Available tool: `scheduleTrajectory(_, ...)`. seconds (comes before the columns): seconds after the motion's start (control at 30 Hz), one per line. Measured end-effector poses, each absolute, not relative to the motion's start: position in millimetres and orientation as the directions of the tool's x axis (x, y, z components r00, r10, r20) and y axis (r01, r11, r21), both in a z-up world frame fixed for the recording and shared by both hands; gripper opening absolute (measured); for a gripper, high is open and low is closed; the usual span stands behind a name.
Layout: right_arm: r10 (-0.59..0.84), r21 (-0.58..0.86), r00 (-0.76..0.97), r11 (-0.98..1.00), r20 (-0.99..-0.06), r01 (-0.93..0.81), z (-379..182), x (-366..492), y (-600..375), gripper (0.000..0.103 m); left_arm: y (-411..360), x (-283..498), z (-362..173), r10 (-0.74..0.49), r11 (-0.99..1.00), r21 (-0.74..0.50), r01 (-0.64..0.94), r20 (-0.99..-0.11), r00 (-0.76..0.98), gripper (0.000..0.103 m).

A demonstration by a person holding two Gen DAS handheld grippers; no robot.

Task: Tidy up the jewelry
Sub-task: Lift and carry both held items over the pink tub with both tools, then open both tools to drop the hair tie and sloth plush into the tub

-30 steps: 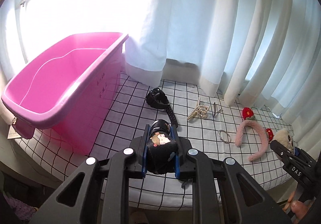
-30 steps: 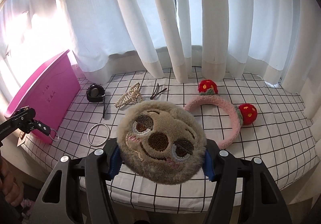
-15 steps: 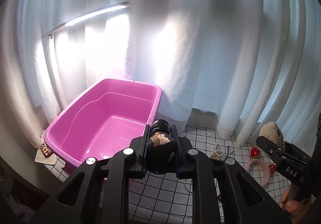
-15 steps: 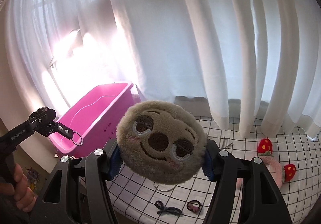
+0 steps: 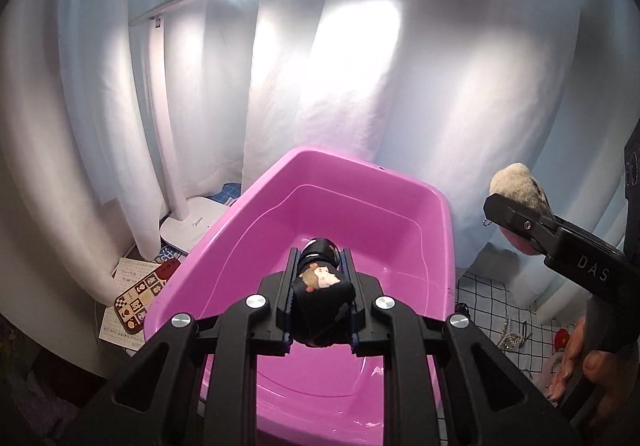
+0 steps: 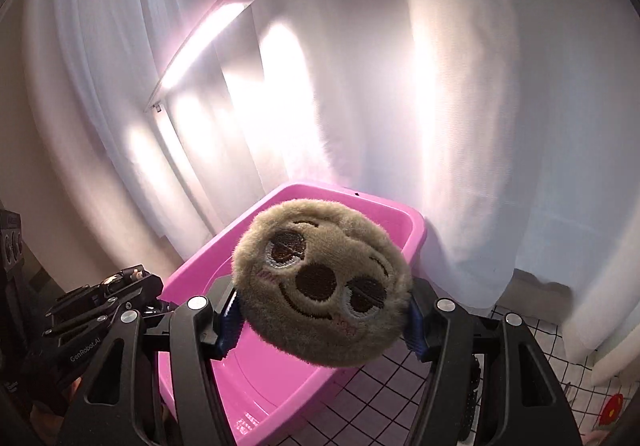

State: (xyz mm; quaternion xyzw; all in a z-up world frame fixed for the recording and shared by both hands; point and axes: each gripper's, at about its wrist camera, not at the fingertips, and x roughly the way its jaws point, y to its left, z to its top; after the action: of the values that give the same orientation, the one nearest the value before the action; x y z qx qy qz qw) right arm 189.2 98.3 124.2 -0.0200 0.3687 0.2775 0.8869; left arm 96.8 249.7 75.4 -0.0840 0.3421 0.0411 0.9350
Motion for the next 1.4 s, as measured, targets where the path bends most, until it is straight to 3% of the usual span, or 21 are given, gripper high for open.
scheduleTrajectory(0.47, 0.328, 0.146, 0.240, 0.816, -0.914, -0.559, 23, 287, 181, 0.061, 287, 151, 1, 0.020, 0.949, -0.154, -0.274, -0.840, 0.542, 0.020)
scheduleTrajectory(0.8, 0.238, 0.113, 0.156, 0.823, -0.959, -0.556, -10, 315, 200, 0.062, 290, 165, -19, 0.014, 0.939, -0.141, -0.313, -0.895, 0.446, 0.022)
scheduleTrajectory(0.9, 0.222, 0.107, 0.141, 0.821, -0.965, -0.561, -13, 318, 215, 0.066, 291, 164, -23, 0.020, 0.937, -0.131, -0.323, -0.904, 0.427, 0.031)
scheduleTrajectory(1.0, 0.204, 0.099, 0.129, 0.824, -0.970, -0.558, -14, 316, 218, 0.068, 295, 161, -21, 0.036, 0.933, -0.125, -0.338, -0.901, 0.432, 0.071)
scheduleTrajectory(1.03, 0.200, 0.096, 0.130, 0.827, -0.971, -0.554, -14, 316, 219, 0.068, 295, 159, -18, 0.046, 0.932, -0.121, -0.341, -0.894, 0.445, 0.077)
scheduleTrajectory(1.4, 0.221, 0.115, 0.140, 0.839, -0.965, -0.532, -10, 316, 221, 0.071, 297, 148, -8, 0.089, 0.934, -0.085, -0.347, -0.886, 0.456, 0.079)
